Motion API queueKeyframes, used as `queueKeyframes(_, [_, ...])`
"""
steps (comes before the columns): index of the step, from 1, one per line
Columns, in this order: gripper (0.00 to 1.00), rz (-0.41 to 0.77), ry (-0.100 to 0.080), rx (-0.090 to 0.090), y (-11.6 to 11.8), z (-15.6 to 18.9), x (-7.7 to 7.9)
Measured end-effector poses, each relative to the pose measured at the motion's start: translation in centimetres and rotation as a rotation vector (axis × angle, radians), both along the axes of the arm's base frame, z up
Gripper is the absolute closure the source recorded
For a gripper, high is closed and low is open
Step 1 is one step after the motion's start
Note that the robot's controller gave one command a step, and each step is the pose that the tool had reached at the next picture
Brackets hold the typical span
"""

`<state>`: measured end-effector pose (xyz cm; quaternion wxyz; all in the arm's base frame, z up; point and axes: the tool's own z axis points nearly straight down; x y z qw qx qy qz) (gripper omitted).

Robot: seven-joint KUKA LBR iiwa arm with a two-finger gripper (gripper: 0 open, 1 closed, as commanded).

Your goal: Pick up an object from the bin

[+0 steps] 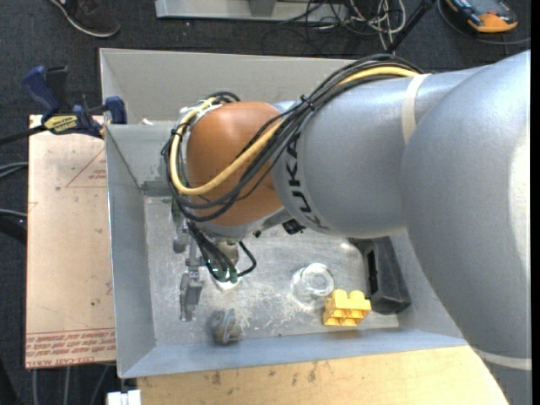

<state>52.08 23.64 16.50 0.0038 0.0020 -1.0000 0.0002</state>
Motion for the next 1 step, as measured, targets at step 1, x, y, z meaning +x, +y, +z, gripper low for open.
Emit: queueKeyframes(1, [0.00, -0.004, -0.007, 0.002, -0.10, 0.40, 0.23])
